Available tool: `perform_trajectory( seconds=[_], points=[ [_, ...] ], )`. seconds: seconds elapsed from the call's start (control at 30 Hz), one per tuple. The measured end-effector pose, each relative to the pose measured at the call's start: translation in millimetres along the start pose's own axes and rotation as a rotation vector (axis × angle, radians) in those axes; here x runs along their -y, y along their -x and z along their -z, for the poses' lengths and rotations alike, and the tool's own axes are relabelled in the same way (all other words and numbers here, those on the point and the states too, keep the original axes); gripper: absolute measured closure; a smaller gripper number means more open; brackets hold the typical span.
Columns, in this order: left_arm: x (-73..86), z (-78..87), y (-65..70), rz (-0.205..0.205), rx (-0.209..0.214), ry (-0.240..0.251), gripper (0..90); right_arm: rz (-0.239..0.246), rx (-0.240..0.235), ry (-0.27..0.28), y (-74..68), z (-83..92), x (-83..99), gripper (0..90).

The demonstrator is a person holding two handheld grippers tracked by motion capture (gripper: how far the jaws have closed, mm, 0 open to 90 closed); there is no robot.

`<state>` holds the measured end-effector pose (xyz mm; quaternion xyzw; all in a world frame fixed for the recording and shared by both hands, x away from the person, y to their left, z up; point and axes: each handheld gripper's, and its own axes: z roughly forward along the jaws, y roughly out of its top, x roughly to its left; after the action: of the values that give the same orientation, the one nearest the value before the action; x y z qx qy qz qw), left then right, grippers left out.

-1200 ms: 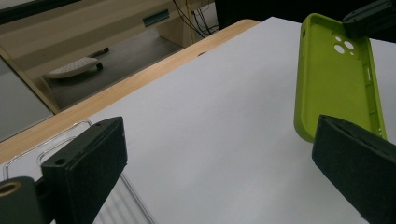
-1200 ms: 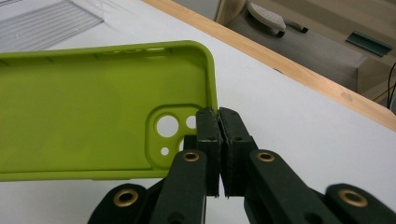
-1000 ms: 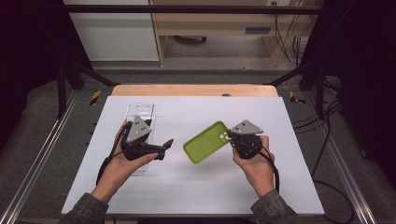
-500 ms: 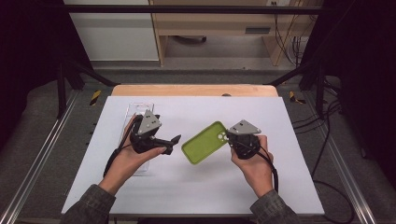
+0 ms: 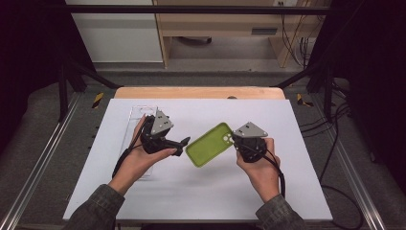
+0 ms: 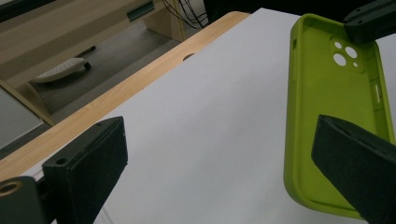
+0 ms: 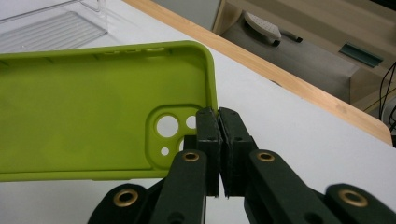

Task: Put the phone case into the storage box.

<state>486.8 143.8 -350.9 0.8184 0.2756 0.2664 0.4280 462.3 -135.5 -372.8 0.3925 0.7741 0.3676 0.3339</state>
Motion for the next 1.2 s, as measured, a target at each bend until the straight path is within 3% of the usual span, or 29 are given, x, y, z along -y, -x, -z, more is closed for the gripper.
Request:
perform_trajectory(
  seconds=[0.4,0.6,0.93,1.2],
  points=[
    [-12.9,-2.6,6.6,-0.022,0.015,0.006,3.7,0.009,-0.003,0.018,-2.2,1.5,-2.5,87.7],
    [-17.4,-10.0,6.8,-0.002,0.022,0.005,3.9,0.015,-0.005,0.022,-2.9,1.7,-2.1,87.6],
    [-26.7,-17.9,11.1,-0.023,0.031,-0.011,4.0,0.014,-0.009,0.043,-2.4,4.5,-1.2,87.6],
    [-31.1,-20.7,15.1,-0.015,0.030,-0.005,4.3,0.024,-0.001,0.054,-3.8,6.2,-0.8,87.6]
  ],
)
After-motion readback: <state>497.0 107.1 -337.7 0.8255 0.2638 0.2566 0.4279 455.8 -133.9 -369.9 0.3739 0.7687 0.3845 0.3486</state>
